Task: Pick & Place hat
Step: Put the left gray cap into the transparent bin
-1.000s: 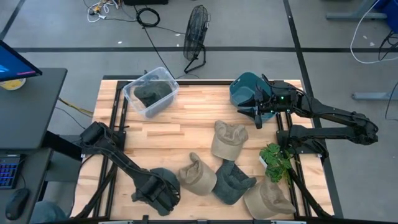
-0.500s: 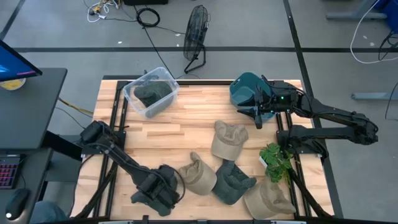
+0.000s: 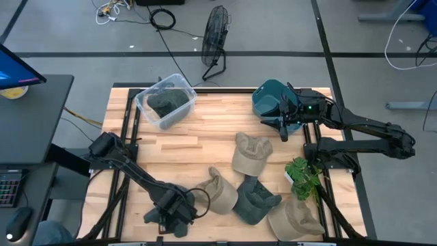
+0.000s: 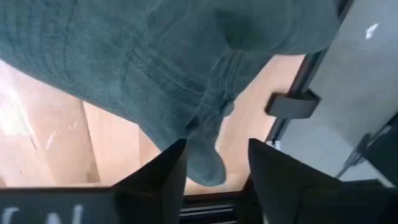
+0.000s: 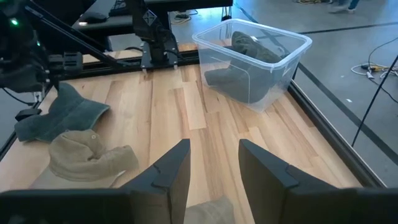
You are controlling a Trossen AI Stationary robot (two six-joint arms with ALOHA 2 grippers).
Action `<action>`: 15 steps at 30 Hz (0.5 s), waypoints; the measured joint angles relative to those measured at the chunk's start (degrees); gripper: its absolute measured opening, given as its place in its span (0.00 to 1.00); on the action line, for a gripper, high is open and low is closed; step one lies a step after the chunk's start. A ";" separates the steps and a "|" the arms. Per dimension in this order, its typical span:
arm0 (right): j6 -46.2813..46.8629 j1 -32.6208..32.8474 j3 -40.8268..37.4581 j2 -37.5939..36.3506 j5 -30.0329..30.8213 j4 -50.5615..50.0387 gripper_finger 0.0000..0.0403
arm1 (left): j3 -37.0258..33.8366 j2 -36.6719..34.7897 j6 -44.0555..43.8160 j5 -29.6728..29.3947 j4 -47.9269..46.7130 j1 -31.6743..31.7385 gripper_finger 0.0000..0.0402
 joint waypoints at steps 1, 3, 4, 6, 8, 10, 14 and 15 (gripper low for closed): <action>0.00 0.00 0.00 -0.01 0.02 0.00 0.35 | -0.13 0.03 1.26 -0.44 0.20 -0.21 0.47; 0.00 -0.02 0.00 -0.01 0.02 0.00 0.35 | -0.14 0.03 3.17 -2.72 1.17 -0.58 0.51; 0.00 -0.02 0.00 -0.01 0.02 0.00 0.35 | -0.14 0.03 4.05 -4.24 1.44 -0.76 0.52; 0.00 -0.01 0.00 0.00 0.00 -0.01 0.35 | -0.21 0.03 4.76 -6.52 1.77 -0.99 0.55; -0.01 -0.01 0.00 0.01 0.01 -0.04 0.35 | -1.55 -0.02 3.98 -7.18 2.80 -1.01 0.56; 0.00 0.00 0.00 0.00 0.00 -0.04 0.35 | -3.64 0.01 2.01 -8.16 3.67 -1.00 0.56; 0.00 0.00 0.00 -0.01 0.02 -0.04 0.35 | -8.18 0.01 0.56 -8.21 9.67 -0.99 0.54; 0.00 0.00 0.00 0.00 0.01 -0.04 0.35 | -8.83 0.01 0.31 -8.22 10.45 -0.99 0.53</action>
